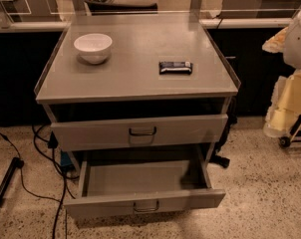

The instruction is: Close middle drawer

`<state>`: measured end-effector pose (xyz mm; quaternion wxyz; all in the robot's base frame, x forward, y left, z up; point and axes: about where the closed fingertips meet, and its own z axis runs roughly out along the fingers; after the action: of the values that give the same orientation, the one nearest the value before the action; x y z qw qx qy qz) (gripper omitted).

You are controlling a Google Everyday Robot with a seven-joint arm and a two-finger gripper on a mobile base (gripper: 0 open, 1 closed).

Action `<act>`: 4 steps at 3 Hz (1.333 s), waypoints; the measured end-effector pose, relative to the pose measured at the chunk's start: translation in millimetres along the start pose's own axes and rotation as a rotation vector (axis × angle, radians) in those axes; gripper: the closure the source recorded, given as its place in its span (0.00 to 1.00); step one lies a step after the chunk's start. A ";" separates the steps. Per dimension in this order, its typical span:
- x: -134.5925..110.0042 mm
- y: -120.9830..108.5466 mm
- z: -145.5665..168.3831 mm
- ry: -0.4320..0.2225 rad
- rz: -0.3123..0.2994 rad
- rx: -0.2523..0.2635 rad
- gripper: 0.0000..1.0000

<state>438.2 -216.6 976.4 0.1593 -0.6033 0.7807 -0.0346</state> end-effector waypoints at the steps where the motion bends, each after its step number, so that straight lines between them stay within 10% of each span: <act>1: 0.0 0.0 0.0 0.000 0.000 0.000 0.00; 2: 0.0 0.0 0.0 0.000 0.000 0.000 0.10; 4: 8.2 22.7 43.9 -0.037 0.034 0.024 0.65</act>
Offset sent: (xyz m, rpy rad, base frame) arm 0.0000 0.0000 0.0000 0.0000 0.0000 0.0000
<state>428.0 -212.2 927.5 0.1813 -0.5887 0.7872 -0.0302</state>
